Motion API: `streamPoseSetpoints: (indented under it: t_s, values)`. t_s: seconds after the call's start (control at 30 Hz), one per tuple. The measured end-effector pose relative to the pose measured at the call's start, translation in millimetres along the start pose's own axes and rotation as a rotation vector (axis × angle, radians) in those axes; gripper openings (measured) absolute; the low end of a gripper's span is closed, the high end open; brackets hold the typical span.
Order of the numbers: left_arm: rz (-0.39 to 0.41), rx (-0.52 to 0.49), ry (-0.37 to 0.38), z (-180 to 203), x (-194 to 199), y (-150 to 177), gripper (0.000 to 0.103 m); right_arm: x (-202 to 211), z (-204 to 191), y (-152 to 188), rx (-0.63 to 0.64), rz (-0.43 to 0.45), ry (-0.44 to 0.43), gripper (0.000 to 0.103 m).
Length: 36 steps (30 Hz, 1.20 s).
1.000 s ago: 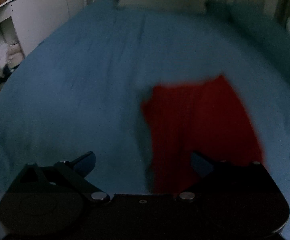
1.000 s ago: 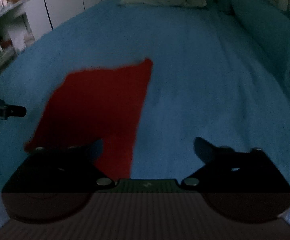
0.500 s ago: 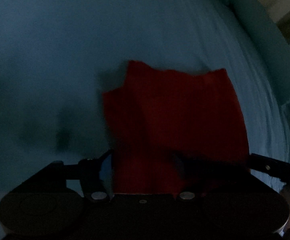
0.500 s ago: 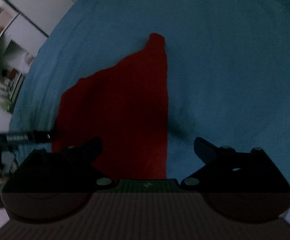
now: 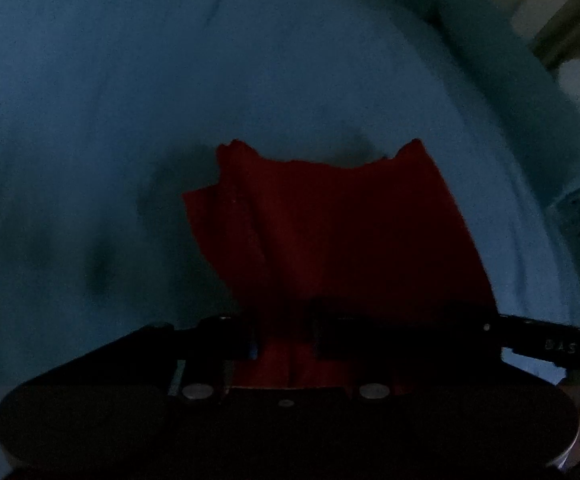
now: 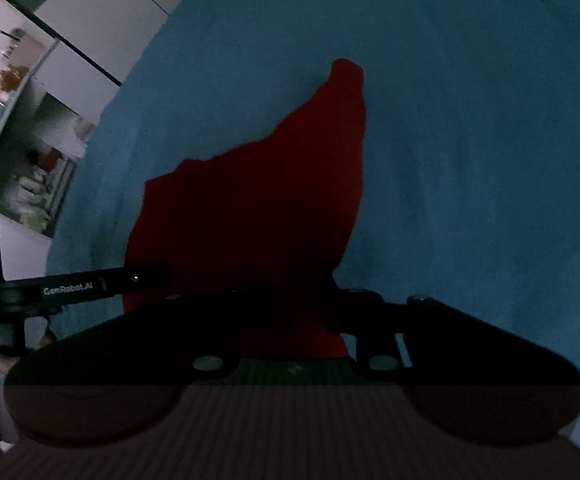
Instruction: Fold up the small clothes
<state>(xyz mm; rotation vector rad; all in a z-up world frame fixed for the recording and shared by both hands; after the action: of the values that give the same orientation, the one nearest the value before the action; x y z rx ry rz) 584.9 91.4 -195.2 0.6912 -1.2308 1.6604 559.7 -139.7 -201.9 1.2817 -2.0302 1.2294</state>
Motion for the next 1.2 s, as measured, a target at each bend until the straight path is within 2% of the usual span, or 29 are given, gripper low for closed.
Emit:
streamPoseSetpoints:
  t_s: [0.2, 0.33, 0.4, 0.5, 0.57, 0.63, 0.77, 0.83, 0.87, 0.9, 0.93, 0.97, 1.0, 1.07, 1.2]
  values:
    - [0.051, 0.015, 0.060, 42, 53, 26, 0.024, 74, 7, 10, -0.031, 0.050, -0.016, 0.037]
    - [0.023, 0.012, 0.069, 70, 61, 67, 0.024, 121, 27, 41, -0.042, 0.048, 0.025, 0.037]
    - [-0.009, -0.003, 0.059, 83, 51, 91, 0.024, 135, 42, 65, -0.037, 0.039, 0.064, 0.037]
    - [-0.036, -0.039, 0.032, 91, 25, 121, 0.024, 136, 69, 95, -0.006, 0.027, 0.118, 0.037]
    - [-0.012, -0.114, -0.033, 90, 13, 132, 0.025, 127, 90, 114, -0.013, 0.019, 0.147, 0.038]
    - [0.015, -0.171, -0.065, 89, 8, 137, 0.030, 122, 104, 122, -0.042, 0.047, 0.123, 0.039]
    - [0.053, -0.233, -0.113, 89, 7, 143, 0.033, 118, 105, 126, -0.015, 0.080, 0.118, 0.042]
    - [0.057, -0.231, -0.132, 97, 6, 139, 0.039, 113, 96, 122, 0.005, 0.081, 0.121, 0.043]
    - [0.060, -0.223, -0.139, 97, 12, 138, 0.040, 117, 93, 122, 0.019, 0.079, 0.120, 0.046]
    - [0.068, -0.214, -0.150, 97, 20, 139, 0.047, 122, 90, 122, 0.040, 0.077, 0.125, 0.050]
    - [0.083, -0.212, -0.165, 98, 24, 134, 0.059, 127, 88, 121, 0.063, 0.082, 0.141, 0.062]
    - [0.109, -0.216, -0.180, 97, 33, 133, 0.067, 134, 83, 119, 0.092, 0.095, 0.146, 0.070]
    - [0.133, -0.223, -0.196, 99, 38, 132, 0.079, 143, 79, 117, 0.121, 0.122, 0.149, 0.083]
    - [0.150, -0.237, -0.242, 93, 45, 133, 0.080, 157, 76, 115, 0.159, 0.165, 0.191, 0.086]
    - [0.098, -0.218, -0.304, 69, 33, 148, 0.077, 155, 98, 124, 0.143, 0.133, 0.281, 0.083]
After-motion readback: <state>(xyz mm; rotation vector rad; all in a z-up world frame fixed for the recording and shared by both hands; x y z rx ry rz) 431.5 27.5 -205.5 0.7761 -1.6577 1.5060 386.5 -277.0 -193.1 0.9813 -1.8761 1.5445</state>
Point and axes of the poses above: each gripper's, at about its wrist camera, not at the fingertips, and x roughly against the way its jaws point, z to its right, y to its underside, the point moved 10 cm from there along -x, roughly the way its jaws point, and after that the axes turned 1 degree about z, right-handed, at the moved point
